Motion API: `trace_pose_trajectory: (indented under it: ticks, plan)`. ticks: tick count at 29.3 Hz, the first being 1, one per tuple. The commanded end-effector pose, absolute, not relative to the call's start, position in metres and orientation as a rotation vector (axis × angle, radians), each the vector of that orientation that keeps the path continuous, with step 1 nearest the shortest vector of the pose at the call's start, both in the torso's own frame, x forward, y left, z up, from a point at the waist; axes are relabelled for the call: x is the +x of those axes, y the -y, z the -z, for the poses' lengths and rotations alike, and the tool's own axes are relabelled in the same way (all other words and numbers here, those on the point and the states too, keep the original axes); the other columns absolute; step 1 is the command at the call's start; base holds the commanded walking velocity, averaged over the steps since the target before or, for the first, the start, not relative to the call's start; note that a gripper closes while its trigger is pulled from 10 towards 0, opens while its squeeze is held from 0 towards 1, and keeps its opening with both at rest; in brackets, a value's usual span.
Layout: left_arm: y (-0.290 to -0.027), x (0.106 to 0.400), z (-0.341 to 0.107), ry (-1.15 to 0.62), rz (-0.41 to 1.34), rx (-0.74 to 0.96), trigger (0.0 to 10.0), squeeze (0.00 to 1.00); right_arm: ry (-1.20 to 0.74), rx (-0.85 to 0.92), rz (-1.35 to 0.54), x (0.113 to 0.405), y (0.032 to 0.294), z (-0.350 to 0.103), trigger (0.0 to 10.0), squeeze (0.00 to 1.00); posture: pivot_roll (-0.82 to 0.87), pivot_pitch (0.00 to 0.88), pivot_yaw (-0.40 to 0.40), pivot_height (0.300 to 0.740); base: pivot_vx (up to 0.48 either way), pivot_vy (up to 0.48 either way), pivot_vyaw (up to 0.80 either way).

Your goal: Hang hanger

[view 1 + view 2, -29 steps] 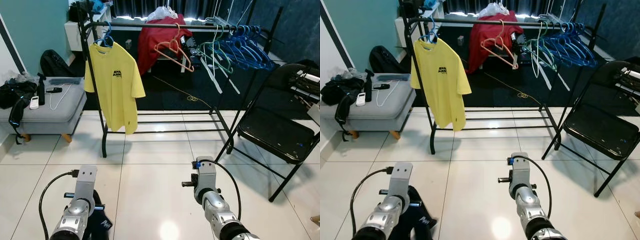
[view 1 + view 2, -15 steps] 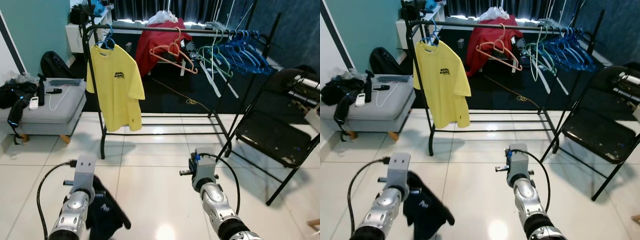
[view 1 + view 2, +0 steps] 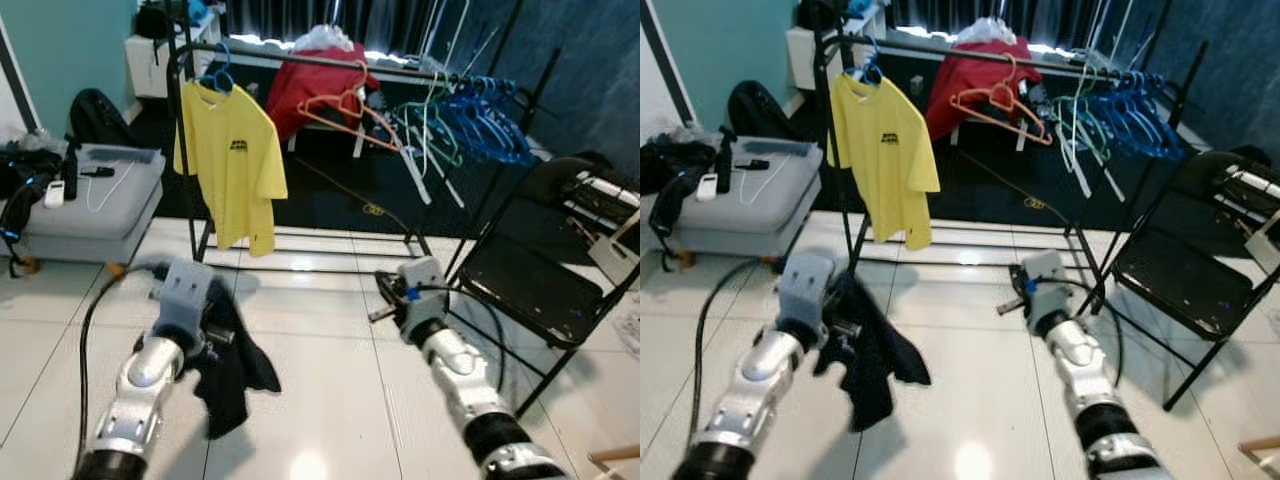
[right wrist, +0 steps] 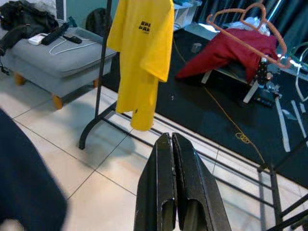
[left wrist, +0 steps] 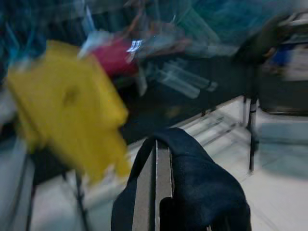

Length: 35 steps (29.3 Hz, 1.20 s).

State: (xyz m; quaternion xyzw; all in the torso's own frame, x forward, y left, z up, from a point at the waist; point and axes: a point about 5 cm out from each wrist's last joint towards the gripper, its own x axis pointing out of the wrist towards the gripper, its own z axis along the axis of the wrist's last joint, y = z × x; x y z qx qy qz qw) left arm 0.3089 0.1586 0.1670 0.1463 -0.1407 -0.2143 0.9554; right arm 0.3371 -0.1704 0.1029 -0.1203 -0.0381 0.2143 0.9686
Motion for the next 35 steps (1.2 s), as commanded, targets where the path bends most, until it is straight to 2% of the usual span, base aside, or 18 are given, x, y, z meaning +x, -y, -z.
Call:
trace_pose_trajectory:
  ticks: [1,2,3,5,6,7,9,11,14,18,22,23,27,30,32,35]
  plan:
    - [-0.147,0.306,-0.181,0.361,0.529,0.319,10.0,0.00,0.080,-0.279,-0.483,0.335,0.169,-0.104,10.0,0.00,0.01,0.049,-0.127,0.740,0.000,0.000,0.00]
    - [-0.143,0.306,-0.199,0.439,0.584,0.383,10.0,0.00,0.089,-0.332,-0.536,0.335,0.168,-0.107,10.0,0.00,-0.01,0.051,-0.110,0.740,0.000,0.000,0.00]
    - [-0.142,0.307,-0.209,0.513,0.613,0.567,10.0,0.00,0.092,-0.415,-0.597,0.332,0.164,-0.107,10.0,0.00,-0.02,0.061,-0.099,0.740,0.000,0.000,0.00]
    - [-0.142,0.307,-0.209,0.513,0.613,0.567,10.0,0.00,0.092,-0.415,-0.597,0.332,0.164,-0.107,10.0,0.00,-0.02,0.061,-0.099,0.740,0.000,0.000,0.00]
    - [-0.141,0.307,-0.212,0.554,0.634,0.693,10.0,0.00,0.093,-0.468,-0.636,0.330,0.161,-0.106,10.0,0.00,-0.02,0.061,-0.099,0.740,0.000,0.000,0.00]
    - [-0.141,0.307,-0.212,0.554,0.634,0.693,10.0,0.00,0.093,-0.468,-0.636,0.330,0.161,-0.106,10.0,0.00,-0.02,0.061,-0.099,0.740,0.000,0.000,0.00]
    - [-0.145,0.303,-0.208,0.592,0.733,0.964,10.0,0.00,0.056,-0.536,-0.709,0.324,0.154,-0.095,10.0,0.00,-0.03,0.081,-0.088,0.740,0.000,0.000,0.00]
    - [-0.145,0.303,-0.208,0.592,0.733,0.964,10.0,0.00,0.056,-0.536,-0.709,0.324,0.154,-0.095,10.0,0.00,-0.03,0.081,-0.088,0.740,0.000,0.000,0.00]
    - [-0.152,0.301,-0.208,0.594,0.777,1.074,10.0,0.00,0.044,-0.558,-0.758,0.321,0.152,-0.092,10.0,0.00,-0.03,0.099,-0.074,0.740,0.000,0.000,0.00]
    - [-0.158,0.299,-0.214,0.591,0.783,1.123,10.0,0.00,0.060,-0.555,-0.796,0.319,0.151,-0.096,10.0,0.00,-0.04,0.106,-0.074,0.740,0.000,0.000,0.00]
    - [-0.164,0.303,-0.227,0.672,0.695,1.197,10.0,0.00,0.145,-0.544,-0.684,0.324,0.164,-0.110,10.0,0.00,-0.05,0.121,-0.084,0.740,0.000,0.000,0.00]
    - [-0.163,0.301,-0.231,0.748,0.670,1.199,10.0,0.00,0.172,-0.406,-0.617,0.329,0.172,-0.117,10.0,1.00,-0.06,0.130,-0.080,0.740,0.000,0.000,0.00]
    - [-0.161,0.300,-0.233,0.780,0.664,1.200,10.0,0.00,0.175,-0.368,-0.638,0.328,0.172,-0.118,10.0,1.00,-0.06,0.130,-0.080,0.740,0.000,0.000,0.00]
    - [-0.158,0.299,-0.238,0.821,0.657,1.185,10.0,0.00,0.145,-0.362,-0.758,0.321,0.163,-0.110,10.0,1.00,-0.06,0.138,-0.086,0.740,0.000,0.000,0.00]
    - [-0.158,0.299,-0.238,0.821,0.657,1.185,10.0,0.00,0.145,-0.362,-0.758,0.321,0.163,-0.110,10.0,1.00,-0.06,0.138,-0.086,0.740,0.000,0.000,0.00]
    - [-0.153,0.298,-0.244,0.853,0.662,1.172,10.0,0.00,0.085,-0.334,-0.945,0.310,0.149,-0.099,10.0,1.00,-0.05,0.142,-0.083,0.740,0.000,0.000,0.00]
